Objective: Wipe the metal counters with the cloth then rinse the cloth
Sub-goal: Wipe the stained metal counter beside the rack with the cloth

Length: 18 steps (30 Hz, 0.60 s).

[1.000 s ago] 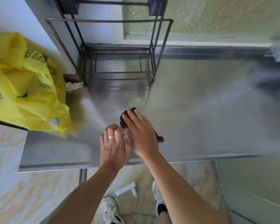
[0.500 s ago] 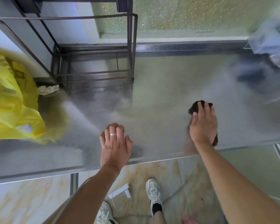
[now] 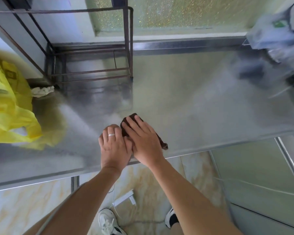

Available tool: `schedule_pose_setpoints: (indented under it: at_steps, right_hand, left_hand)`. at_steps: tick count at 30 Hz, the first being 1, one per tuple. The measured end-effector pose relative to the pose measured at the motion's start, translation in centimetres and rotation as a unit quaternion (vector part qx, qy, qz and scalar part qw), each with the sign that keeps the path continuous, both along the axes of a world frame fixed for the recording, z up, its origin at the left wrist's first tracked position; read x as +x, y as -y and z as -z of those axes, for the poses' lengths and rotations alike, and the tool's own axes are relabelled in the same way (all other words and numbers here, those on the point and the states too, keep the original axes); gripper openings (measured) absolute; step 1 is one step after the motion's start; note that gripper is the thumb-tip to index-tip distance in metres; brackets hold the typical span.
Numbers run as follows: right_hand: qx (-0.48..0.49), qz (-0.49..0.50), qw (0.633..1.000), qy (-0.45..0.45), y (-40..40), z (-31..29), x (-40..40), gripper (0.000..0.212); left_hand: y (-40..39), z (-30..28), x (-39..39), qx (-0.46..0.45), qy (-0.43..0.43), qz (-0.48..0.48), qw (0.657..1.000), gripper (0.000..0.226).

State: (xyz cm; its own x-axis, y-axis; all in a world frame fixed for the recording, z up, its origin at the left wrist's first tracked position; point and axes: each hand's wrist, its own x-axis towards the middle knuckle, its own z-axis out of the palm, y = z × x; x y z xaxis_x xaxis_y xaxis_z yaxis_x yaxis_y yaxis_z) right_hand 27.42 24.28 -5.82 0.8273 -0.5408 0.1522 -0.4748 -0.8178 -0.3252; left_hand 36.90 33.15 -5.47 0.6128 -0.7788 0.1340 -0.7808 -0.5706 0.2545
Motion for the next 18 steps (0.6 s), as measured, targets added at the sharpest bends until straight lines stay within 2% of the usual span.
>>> schedule_pose_setpoints:
  at_steps: [4,9,13,18]
  right_hand:
    - [-0.005,-0.058,0.998,0.021,3.7,0.4,-1.9,0.042]
    - [0.0,0.01,0.999,0.05,9.6,1.1,-5.0,0.042]
    - [-0.004,0.045,0.998,0.051,16.1,1.2,-9.6,0.042]
    - [0.003,0.039,0.998,0.047,23.1,0.9,-15.0,0.043]
  left_hand:
    - [0.9,0.3,-0.6,0.026,0.085,0.063,0.994,0.032]
    - [1.8,-0.2,-0.7,0.052,0.135,0.124,0.982,0.026]
    - [5.2,-1.4,-4.0,0.035,0.123,0.178,0.976,0.023]
    - [15.1,-0.9,-14.6,0.023,0.044,0.101,0.994,0.019]
